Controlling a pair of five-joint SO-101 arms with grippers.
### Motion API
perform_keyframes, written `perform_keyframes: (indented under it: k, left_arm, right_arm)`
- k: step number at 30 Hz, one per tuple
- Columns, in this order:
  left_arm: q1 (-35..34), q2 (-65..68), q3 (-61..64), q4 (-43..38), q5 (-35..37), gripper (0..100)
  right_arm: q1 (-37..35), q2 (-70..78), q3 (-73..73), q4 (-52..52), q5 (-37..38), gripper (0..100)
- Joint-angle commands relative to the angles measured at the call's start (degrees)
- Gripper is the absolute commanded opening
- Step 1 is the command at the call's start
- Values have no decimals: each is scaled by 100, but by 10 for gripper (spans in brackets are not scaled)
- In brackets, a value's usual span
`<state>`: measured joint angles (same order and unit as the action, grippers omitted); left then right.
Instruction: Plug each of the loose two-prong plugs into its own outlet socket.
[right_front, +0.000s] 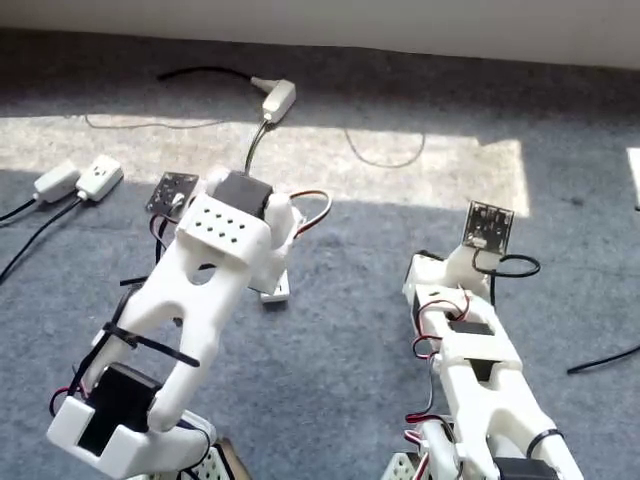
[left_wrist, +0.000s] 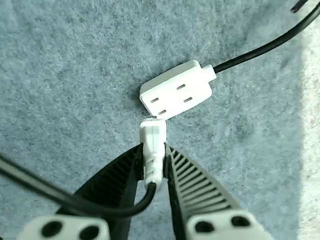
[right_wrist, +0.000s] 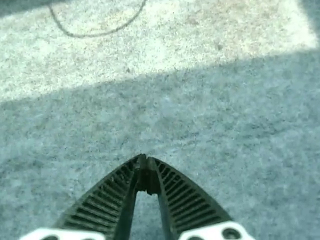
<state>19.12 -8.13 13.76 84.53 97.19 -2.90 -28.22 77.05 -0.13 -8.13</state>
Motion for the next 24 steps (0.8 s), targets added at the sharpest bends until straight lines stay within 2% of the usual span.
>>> perform_keyframes:
  k: [1, 7, 13, 24]
  left_arm:
    - [57, -198, 286, -782, 615, 8]
    - [57, -198, 637, -1187, 958, 8]
    - [57, -198, 769, -1187, 1284, 8]
    - [48, -207, 831, -1222, 1284, 8]
  right_arm:
    - [57, 13, -295, -136, 79, 8]
    - [57, 13, -295, -145, 88, 8]
    - [57, 13, -295, -145, 88, 8]
    - [-22, 4, -295, -136, 88, 8]
